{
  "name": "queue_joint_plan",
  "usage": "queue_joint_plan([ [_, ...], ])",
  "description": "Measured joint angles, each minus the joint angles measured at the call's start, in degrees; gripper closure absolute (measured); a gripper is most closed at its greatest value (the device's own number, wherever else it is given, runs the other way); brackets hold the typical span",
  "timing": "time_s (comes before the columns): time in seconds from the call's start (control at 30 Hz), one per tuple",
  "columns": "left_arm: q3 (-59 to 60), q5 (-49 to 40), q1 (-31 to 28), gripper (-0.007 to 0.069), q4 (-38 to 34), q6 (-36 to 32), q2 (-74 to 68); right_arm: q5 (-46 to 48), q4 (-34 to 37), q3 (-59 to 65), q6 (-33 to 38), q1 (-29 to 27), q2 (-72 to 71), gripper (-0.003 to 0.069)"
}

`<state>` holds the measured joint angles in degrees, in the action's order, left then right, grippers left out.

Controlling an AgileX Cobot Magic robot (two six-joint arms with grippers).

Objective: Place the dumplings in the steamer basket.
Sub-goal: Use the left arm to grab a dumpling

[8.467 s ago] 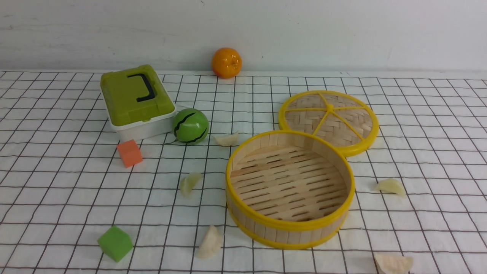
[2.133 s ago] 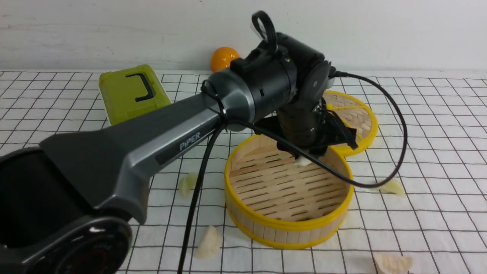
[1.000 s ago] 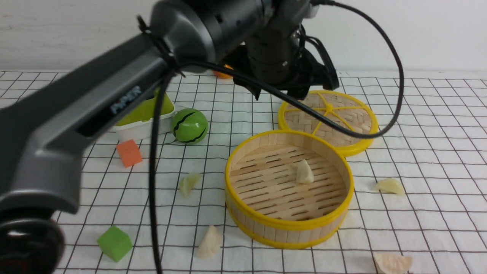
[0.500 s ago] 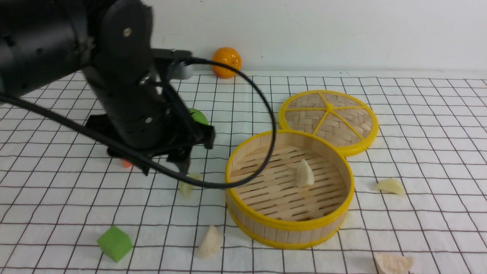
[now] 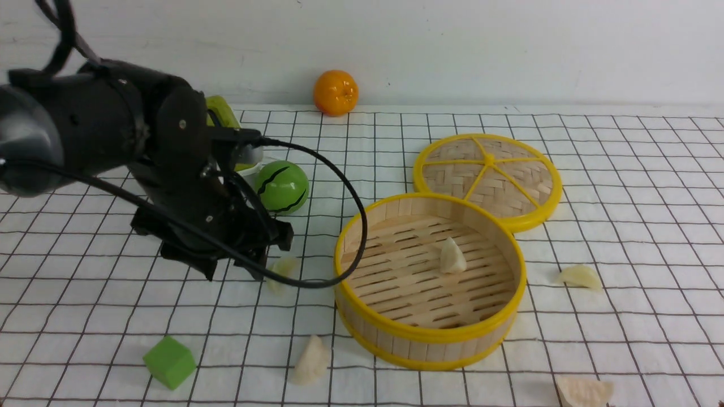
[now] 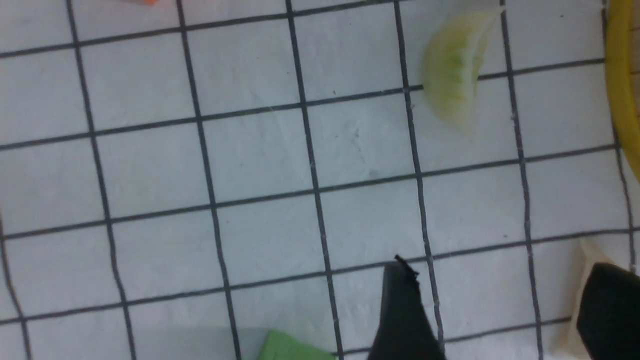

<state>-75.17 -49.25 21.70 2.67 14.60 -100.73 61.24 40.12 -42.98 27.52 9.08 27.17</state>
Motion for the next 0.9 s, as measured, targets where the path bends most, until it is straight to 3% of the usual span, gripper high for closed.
queue_joint_plan([
  [0.37, -5.1, 9.6, 0.0, 0.0176, -0.6, 0.0, -10.0, -0.1, -0.3, 0.0, 0.0, 0.0, 0.1, 0.0586],
  [0.63, -8.2, 10.6, 0.0, 0.0195, -0.6, 0.7, -15.4, -0.2, -2.7, 0.0, 0.0, 0.0, 0.2, 0.0584],
  [0.73, -8.3, 10.5, 0.0, 0.0231, -0.4, 0.9, -16.7, -0.2, -3.0, 0.0, 0.0, 0.0, 0.2, 0.0584],
  [0.87, -8.3, 10.5, 0.0, 0.0354, -0.3, 1.1, -16.9, -0.3, -3.1, 0.0, 0.0, 0.0, 0.2, 0.0584],
  [0.9, -8.5, 10.2, 0.0, 0.0417, -0.3, 1.1, -16.7, -0.4, -3.1, 0.0, 0.0, 0.0, 0.2, 0.0582],
])
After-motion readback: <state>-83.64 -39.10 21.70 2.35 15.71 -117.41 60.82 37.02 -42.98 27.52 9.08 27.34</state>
